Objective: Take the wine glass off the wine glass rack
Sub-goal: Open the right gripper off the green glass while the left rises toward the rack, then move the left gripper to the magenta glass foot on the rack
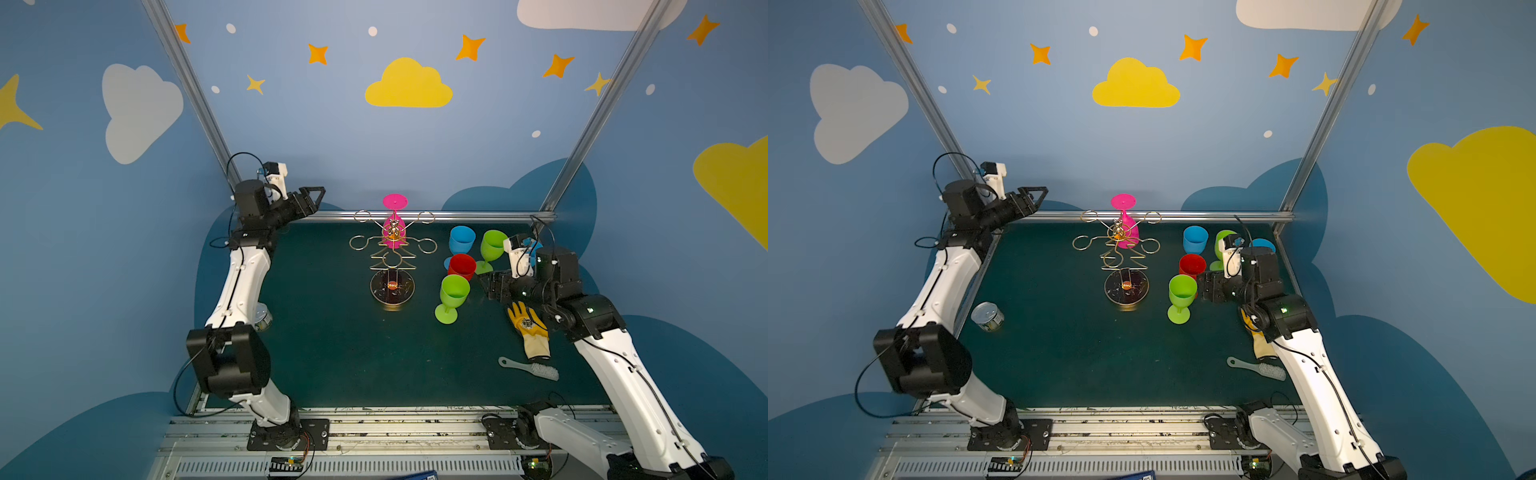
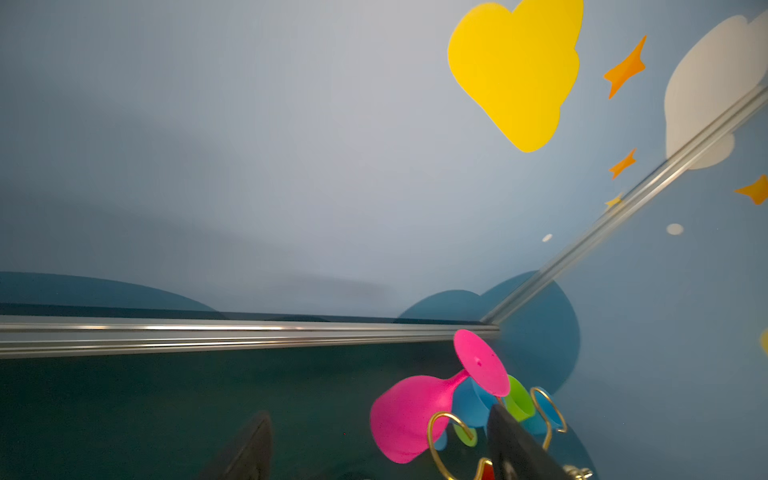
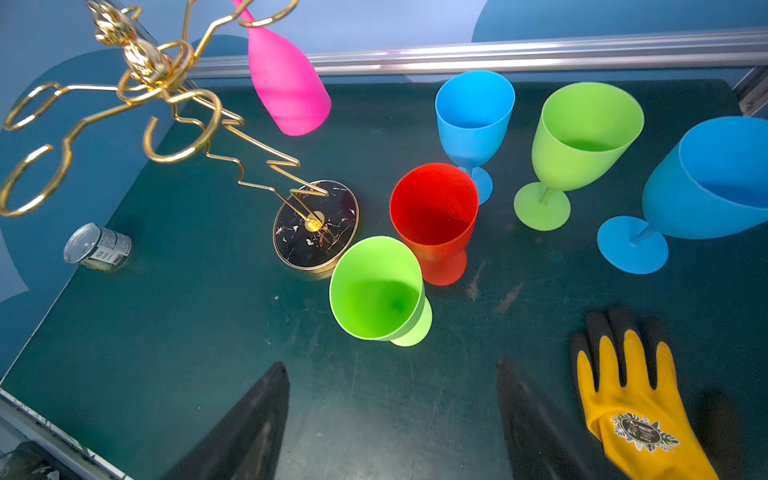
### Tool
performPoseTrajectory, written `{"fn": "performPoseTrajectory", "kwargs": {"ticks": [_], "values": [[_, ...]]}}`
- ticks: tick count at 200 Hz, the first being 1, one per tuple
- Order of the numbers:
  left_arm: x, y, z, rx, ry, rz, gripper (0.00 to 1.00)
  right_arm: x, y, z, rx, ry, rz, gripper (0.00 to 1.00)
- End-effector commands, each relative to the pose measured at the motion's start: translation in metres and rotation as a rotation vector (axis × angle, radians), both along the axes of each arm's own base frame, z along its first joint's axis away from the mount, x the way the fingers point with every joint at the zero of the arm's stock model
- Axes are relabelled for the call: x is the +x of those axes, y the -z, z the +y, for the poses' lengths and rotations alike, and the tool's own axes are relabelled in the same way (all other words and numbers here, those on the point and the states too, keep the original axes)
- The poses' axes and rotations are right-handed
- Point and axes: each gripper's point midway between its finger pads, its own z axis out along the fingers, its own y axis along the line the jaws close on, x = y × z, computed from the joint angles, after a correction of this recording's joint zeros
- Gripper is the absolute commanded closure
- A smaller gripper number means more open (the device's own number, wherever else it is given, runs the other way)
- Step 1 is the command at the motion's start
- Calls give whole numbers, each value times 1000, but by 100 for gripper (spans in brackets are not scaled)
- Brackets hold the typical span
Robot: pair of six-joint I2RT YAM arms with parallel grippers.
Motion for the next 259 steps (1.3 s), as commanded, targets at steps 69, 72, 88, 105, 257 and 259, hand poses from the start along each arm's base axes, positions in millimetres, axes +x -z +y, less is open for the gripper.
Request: {"fn": "performPoseTrajectory", "kwargs": {"ticks": [69, 72, 88, 105, 257, 259], "values": [[61, 39, -107, 75, 288, 195, 24, -16, 7, -14, -7, 35, -20, 22], [62, 40, -110, 73, 294, 196, 24, -16, 7, -14, -7, 36, -20, 22], [67, 40, -119, 66, 307, 190, 24, -20, 8, -16, -7, 40, -25, 22], [69, 47, -128, 61, 321, 192, 25, -22, 8, -19, -9, 47, -28, 22], [55, 74, -170, 67, 435, 246, 37, -27, 10, -22, -14, 53, -25, 22], [55, 74, -170, 67, 436, 245, 38, -27, 10, -22, -14, 53, -26, 22]]}}
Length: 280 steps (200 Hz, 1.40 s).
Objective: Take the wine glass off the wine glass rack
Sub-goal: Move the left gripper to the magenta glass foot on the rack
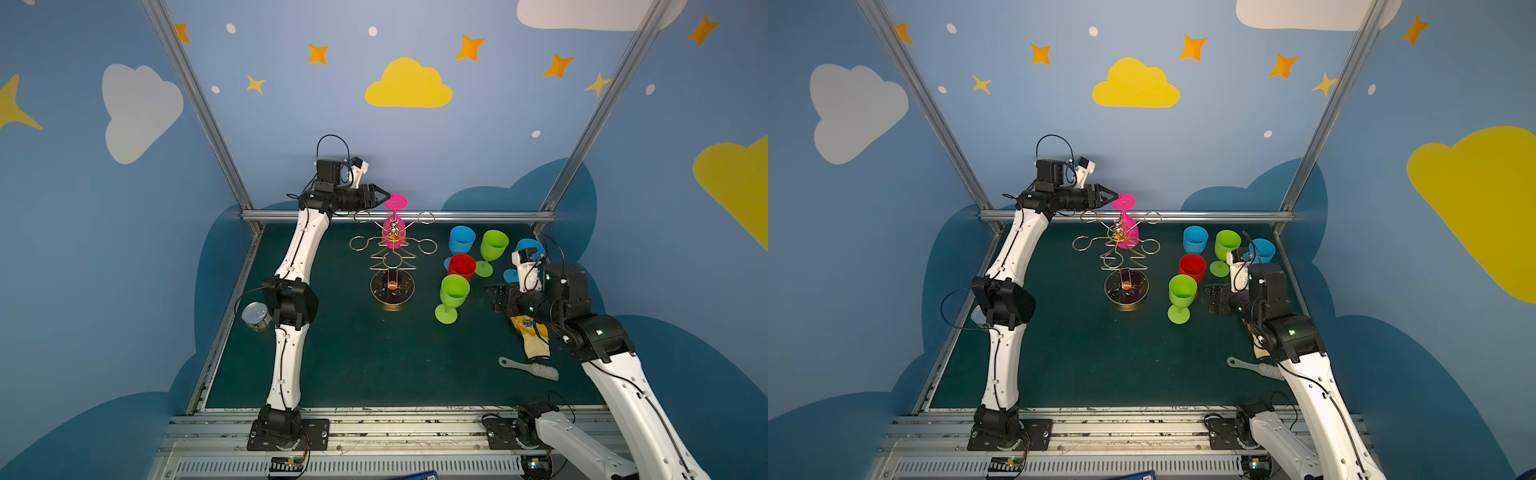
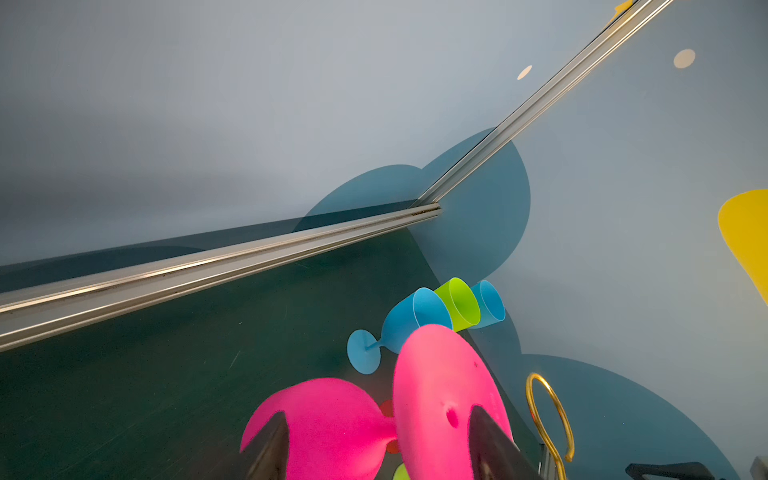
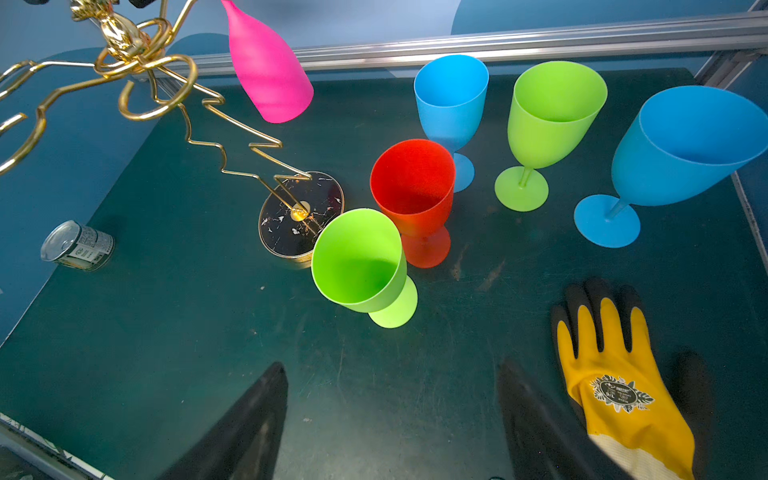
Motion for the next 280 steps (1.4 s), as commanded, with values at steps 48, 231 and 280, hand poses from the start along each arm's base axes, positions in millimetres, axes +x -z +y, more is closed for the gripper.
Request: {"fn": "performPoseTrajectory", "kwargs": {"ticks": [48, 231, 280], "values": [[-6, 7, -7, -10, 49, 25, 48, -4, 4, -5, -13, 16, 8, 22], [-17, 4, -15, -13, 117, 3, 79, -2, 2, -9, -24, 30, -1, 22], [-18, -8, -17, -66, 130, 6, 92, -3, 0, -11, -27, 38, -9, 22]]}}
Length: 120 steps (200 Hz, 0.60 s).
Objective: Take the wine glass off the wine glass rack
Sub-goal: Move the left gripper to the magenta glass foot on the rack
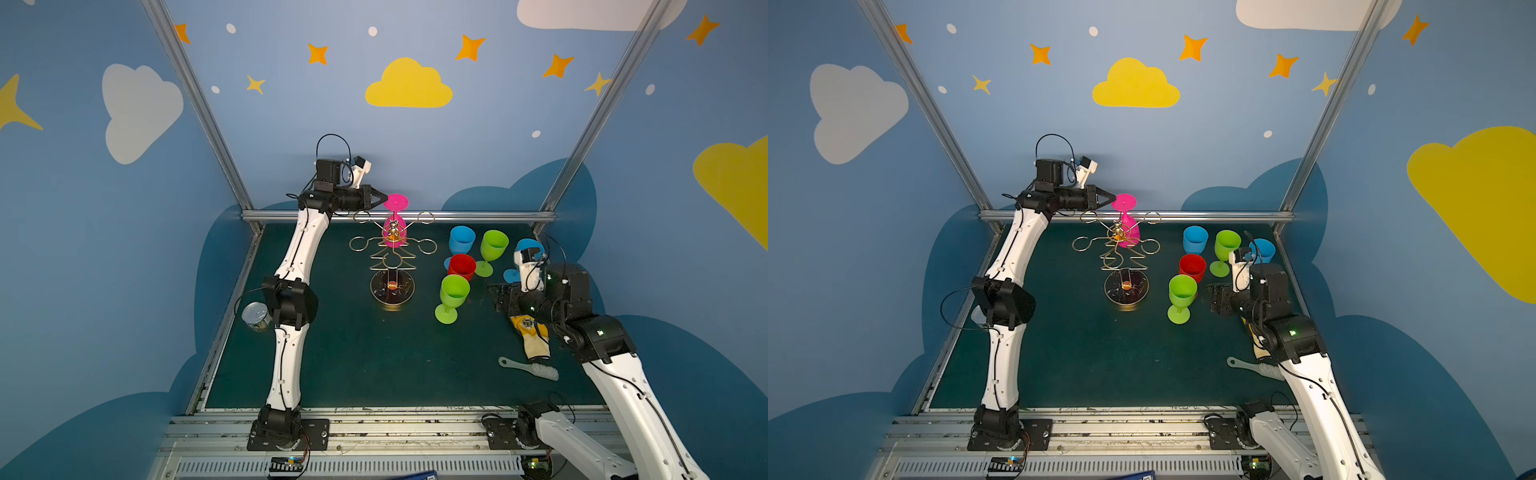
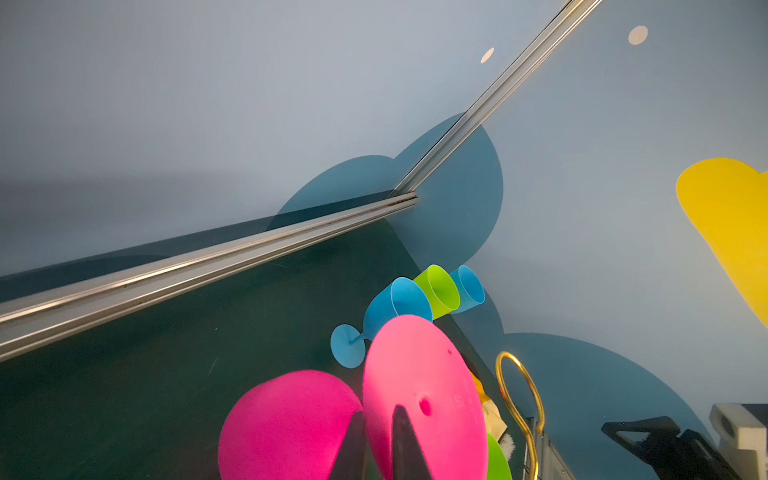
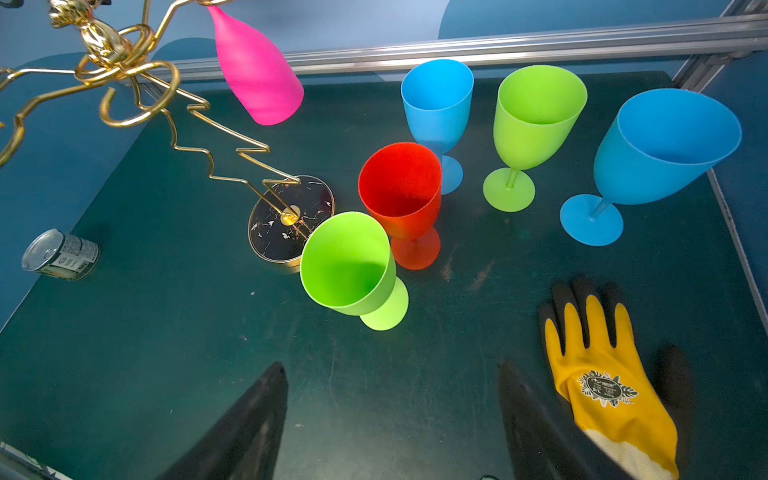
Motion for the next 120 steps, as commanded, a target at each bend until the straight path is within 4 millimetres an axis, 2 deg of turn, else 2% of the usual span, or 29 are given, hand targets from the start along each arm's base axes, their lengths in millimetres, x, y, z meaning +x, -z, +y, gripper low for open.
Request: {"fn": "performPoseTrajectory", "kwargs": {"ticks": [1, 33, 69, 75, 83, 87, 102, 120], "values": [[-5, -1, -7, -41, 40, 37, 92, -4, 1, -4, -15, 9, 0, 22], [-5, -10, -6, -79, 43, 47, 97, -5, 0, -7, -17, 18, -9, 22], [-8, -21, -6, -120, 56, 55, 96, -5, 0, -7, -16, 18, -10, 22], [-8, -21, -5, -121, 56, 56, 89, -6, 0, -7, -16, 17, -9, 22], [-8, -21, -4, -118, 50, 59, 67, -6, 0, -7, -16, 19, -10, 22], [-8, -21, -4, -114, 46, 57, 61, -6, 0, -7, -16, 18, -10, 22], [-6, -18, -2, -96, 31, 56, 48, -6, -1, -8, -15, 20, -13, 22], [-3, -8, 1, -44, -2, 43, 37, -7, -2, -8, -17, 19, -17, 22]]}}
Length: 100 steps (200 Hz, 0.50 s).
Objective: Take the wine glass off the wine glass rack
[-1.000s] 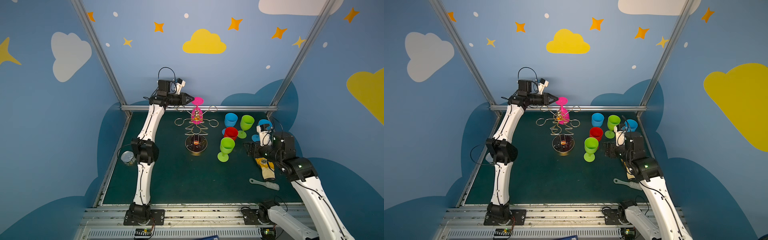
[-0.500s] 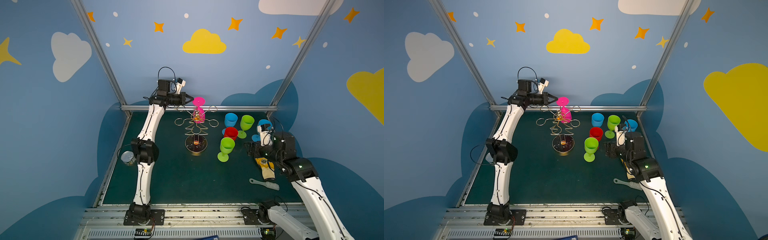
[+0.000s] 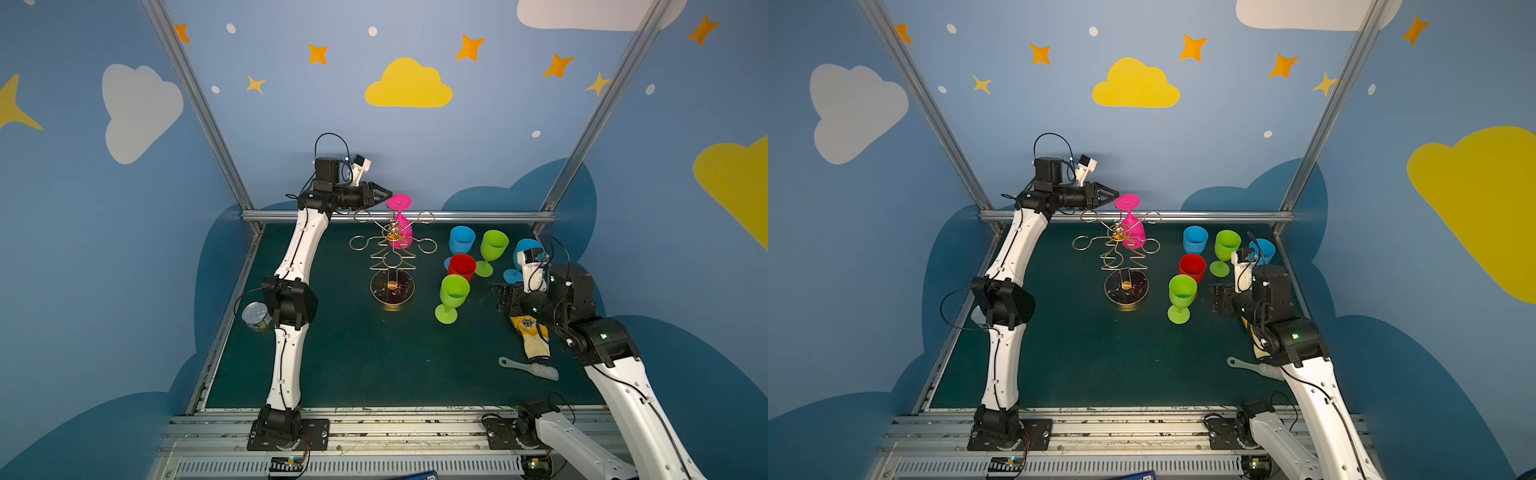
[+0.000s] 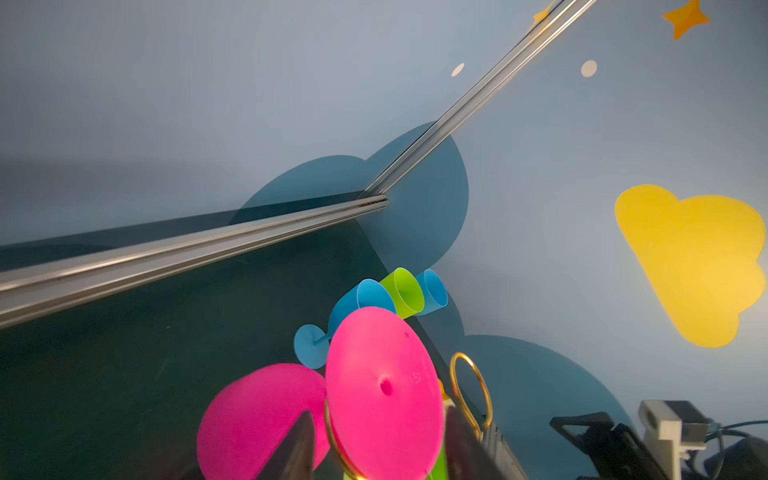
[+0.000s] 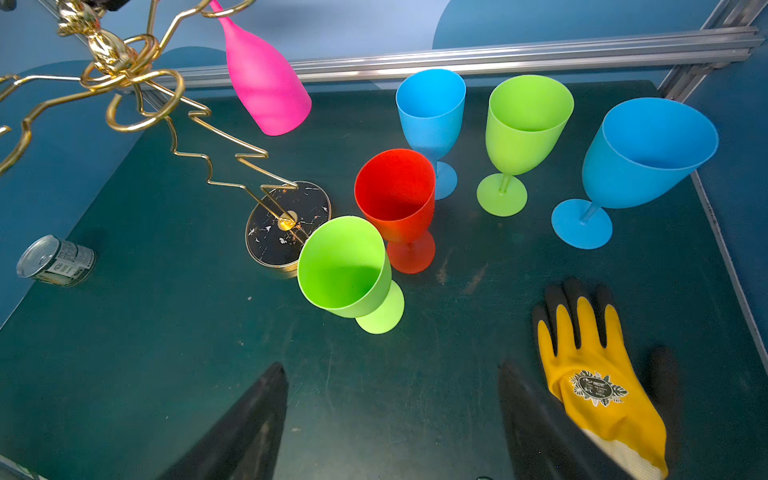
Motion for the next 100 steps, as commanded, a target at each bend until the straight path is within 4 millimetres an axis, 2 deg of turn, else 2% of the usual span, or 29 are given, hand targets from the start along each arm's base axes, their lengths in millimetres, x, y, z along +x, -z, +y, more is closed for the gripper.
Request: {"fn": "performPoseTrajectory", "kwargs": {"ticks": [1, 17, 40, 100], "values": [[2, 4, 5, 48, -26, -23, 37, -4, 3, -4, -15, 10, 4, 22], [3, 12, 4, 86, -30, -39, 32, -5, 3, -5, -17, 9, 5, 22], [3, 20, -5, 112, -11, -61, 32, -4, 1, -5, -16, 10, 3, 22], [7, 28, -13, 113, 0, -70, 39, -5, -4, -6, -16, 13, -3, 22]]}}
